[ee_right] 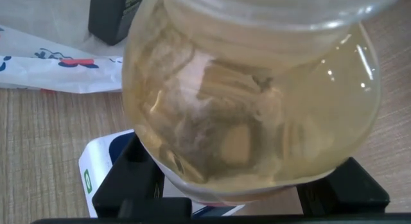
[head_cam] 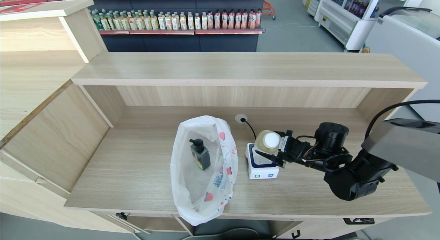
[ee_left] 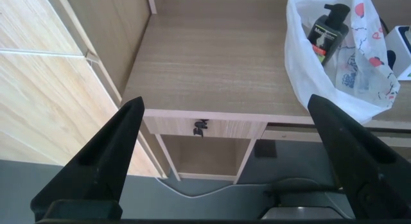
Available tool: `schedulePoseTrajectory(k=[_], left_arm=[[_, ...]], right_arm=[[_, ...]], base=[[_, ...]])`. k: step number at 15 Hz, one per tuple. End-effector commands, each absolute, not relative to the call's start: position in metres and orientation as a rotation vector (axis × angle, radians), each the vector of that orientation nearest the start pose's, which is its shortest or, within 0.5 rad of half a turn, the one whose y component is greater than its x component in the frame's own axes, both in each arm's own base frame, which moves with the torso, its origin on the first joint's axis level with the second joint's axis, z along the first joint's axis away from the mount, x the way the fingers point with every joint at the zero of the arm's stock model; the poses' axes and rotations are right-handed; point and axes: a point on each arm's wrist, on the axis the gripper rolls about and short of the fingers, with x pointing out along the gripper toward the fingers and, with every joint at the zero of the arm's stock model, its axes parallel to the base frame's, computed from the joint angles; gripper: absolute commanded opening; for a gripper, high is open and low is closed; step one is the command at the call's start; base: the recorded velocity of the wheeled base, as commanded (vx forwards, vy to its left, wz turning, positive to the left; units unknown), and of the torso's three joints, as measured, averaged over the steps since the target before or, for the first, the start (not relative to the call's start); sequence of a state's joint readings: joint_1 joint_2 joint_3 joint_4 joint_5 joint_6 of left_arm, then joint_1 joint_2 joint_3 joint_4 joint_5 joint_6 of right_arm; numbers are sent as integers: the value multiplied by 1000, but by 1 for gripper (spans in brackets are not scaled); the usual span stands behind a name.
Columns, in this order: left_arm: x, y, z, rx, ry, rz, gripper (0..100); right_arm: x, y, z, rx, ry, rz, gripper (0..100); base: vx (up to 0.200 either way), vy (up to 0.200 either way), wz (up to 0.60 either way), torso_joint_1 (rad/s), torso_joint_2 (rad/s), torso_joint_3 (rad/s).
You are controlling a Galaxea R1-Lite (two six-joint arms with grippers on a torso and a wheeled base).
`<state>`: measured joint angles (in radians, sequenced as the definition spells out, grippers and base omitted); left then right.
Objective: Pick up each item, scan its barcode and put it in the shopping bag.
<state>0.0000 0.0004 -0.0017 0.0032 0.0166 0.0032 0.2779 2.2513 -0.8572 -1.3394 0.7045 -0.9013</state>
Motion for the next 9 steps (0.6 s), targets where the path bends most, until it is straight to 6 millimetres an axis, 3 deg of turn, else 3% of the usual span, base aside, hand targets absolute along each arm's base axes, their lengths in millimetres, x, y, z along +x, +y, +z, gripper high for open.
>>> schedulePoseTrajectory(k=[1, 9], left_arm=[[-23, 0, 76, 3, 2, 17, 100], [-23, 0, 76, 3, 2, 17, 100]], right_arm=[[371, 123, 68, -813, -389, 943, 0], [369, 127, 72, -819, -408, 945, 0]], base=[[0, 0, 0, 0, 0, 0], [0, 0, 0, 0, 0, 0]])
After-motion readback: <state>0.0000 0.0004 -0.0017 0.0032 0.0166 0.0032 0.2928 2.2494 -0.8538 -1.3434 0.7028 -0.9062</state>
